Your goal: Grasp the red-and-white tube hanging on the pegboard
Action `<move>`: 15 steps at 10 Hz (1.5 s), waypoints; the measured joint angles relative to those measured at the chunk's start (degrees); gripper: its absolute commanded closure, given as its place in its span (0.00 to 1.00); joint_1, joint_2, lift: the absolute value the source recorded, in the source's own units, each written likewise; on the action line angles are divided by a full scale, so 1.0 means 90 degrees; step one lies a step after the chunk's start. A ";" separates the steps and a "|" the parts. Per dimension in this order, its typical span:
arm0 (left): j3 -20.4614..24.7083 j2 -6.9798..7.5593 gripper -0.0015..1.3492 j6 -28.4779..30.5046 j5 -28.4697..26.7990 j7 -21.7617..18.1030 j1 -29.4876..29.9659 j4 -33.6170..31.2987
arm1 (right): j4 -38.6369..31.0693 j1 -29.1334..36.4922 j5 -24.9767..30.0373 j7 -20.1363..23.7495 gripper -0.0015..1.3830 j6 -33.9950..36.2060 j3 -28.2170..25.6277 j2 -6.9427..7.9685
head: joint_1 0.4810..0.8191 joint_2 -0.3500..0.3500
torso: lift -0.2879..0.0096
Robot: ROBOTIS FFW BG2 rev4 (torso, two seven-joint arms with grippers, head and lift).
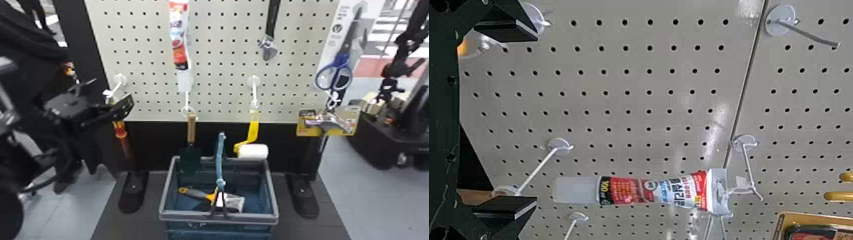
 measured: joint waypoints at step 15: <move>-0.2033 0.0123 0.87 0.0569 0.2024 -0.0122 -0.2929 0.2165 | -0.0025 -0.0087 0.0102 0.0001 0.25 0.0127 0.0000 -0.0026 | 0.20 0.50 | 0.63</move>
